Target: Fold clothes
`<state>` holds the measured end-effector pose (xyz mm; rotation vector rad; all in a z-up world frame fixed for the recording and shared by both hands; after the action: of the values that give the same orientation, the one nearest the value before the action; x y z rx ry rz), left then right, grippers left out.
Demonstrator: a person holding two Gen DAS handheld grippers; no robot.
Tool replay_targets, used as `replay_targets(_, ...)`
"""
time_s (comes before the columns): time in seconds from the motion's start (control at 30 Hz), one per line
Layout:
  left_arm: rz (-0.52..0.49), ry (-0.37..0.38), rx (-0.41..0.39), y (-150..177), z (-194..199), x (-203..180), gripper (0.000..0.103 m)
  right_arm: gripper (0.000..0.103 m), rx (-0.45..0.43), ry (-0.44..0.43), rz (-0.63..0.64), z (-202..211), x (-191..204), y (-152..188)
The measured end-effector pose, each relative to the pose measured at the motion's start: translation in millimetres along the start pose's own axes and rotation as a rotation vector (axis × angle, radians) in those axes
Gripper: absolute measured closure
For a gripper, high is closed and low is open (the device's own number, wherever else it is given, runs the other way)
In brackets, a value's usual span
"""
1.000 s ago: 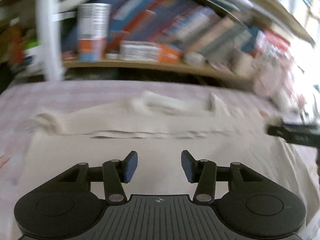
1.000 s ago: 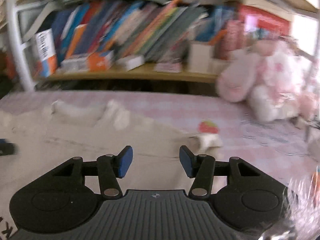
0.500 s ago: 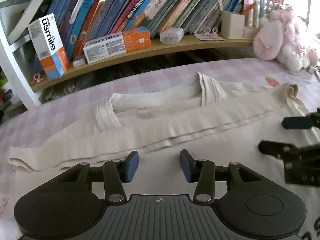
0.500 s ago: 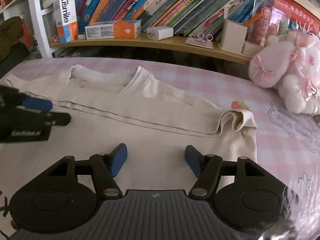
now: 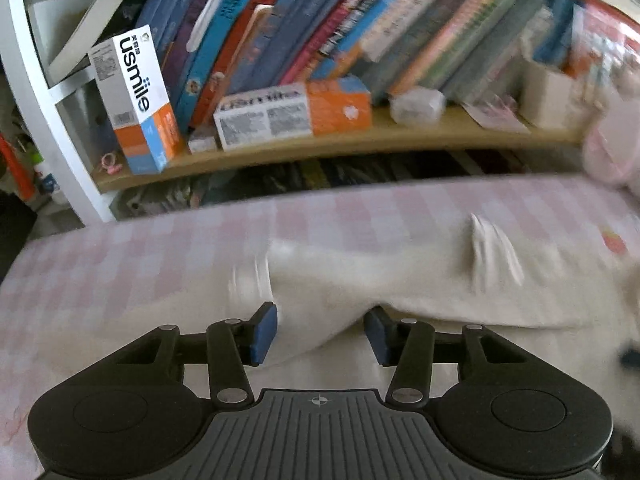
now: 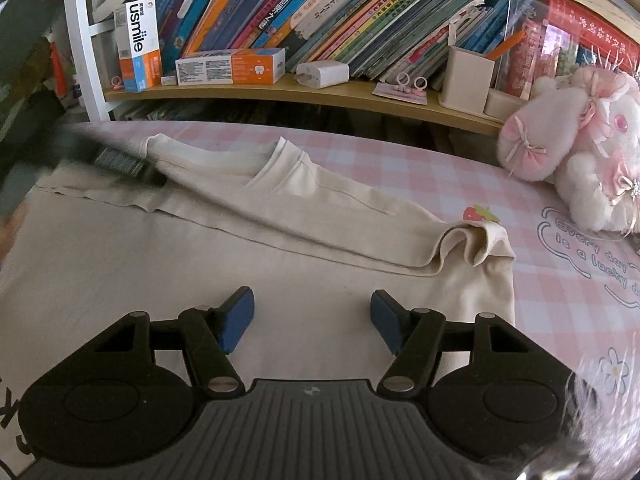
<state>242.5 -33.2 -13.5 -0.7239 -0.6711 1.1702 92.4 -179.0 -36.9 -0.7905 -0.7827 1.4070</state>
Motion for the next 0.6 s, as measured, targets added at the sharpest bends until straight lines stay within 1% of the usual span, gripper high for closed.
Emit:
replay_targets(0.1, 0.061, -0.048, -0.009, -28, -26, 18, 0.055, 0.039, 0.008, -0.003, 0.004, -1, 0, -1)
replay_targets(0.17, 0.125, -0.086, -0.056, -47, -25, 37, 0.055, 0.039, 0.012, -0.007, 0.006, -1, -1, -2)
replay_targets(0.3, 0.175, -0.040, -0.119, -53, -4, 58, 0.055, 0.039, 0.013, -0.013, 0.008, -1, -1, -2)
replay_targets(0.33, 0.180, -0.026, -0.131, -53, 2, 63, 0.055, 0.039, 0.012, -0.014, 0.008, -1, -1, -2)
replay_targets(0.5, 0.061, 0.100, -0.104, -14, 35, 57, 0.055, 0.039, 0.011, -0.020, 0.012, -1, -2, -2)
replay_targets(0.53, 0.036, 0.129, -0.099, -6, 42, 56, 0.054, 0.039, 0.011, -0.021, 0.013, -1, -2, -2)
replay_targets(0.6, -0.019, 0.219, -0.092, 13, 59, 49, 0.051, 0.039, 0.011, -0.022, 0.014, -1, -2, -2)
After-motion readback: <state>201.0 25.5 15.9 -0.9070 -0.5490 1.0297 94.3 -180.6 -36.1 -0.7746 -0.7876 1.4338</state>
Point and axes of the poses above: each gripper's, at about its wrist camera, not at the fingertips, and z roughly against the way its jaws point, x to its left, y to its underside, the point moved 1 cm from there along -z, roughly the way its jaws point, and after that the axes turned 11 degrees about -x, right-handed, at the moved point
